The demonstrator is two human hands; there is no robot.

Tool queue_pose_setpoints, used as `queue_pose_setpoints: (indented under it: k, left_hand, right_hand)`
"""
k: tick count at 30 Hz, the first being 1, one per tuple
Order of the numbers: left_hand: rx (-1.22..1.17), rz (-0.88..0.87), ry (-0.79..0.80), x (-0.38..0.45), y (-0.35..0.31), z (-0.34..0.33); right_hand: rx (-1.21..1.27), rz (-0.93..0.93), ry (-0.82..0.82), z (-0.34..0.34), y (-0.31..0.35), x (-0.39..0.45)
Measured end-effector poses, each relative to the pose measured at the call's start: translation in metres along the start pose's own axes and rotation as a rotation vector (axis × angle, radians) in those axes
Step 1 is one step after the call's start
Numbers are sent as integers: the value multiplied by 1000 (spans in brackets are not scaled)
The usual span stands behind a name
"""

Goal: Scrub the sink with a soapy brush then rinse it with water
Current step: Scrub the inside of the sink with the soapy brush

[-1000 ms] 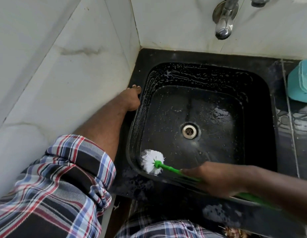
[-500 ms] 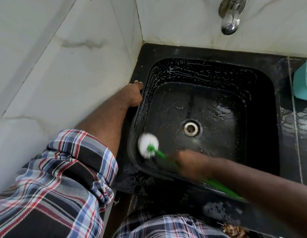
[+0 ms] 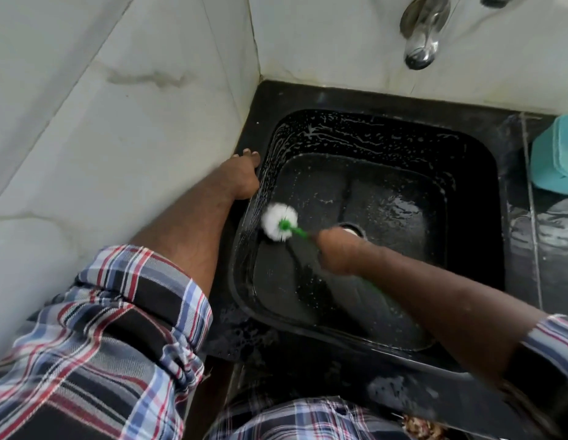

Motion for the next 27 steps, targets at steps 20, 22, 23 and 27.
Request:
queue_pose_setpoints:
  k: [20,22,23,27]
  left_hand:
    - [-23,0,2,-3,-1,5]
    - [-32,5,4,-2,1,6]
    - [-36,3,10,-1,1,6]
    - [-59,12,28,4,5,4]
  right_hand:
    - [829,-63,-196,1,15,-33]
    - [753,-72,-264,5,21,-30]
    - [687,-52,-266,1,28,-43]
    - [560,151,-86,-41,63,-135]
Point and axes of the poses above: each hand's wrist, its own x-axis towards the middle knuckle, its own z-axis out of the back of the hand, y = z × x, the point moved 10 cm from there along x, towards the middle knuckle, and after that the axes turned 3 degrees about x, right-handed, at the moved point
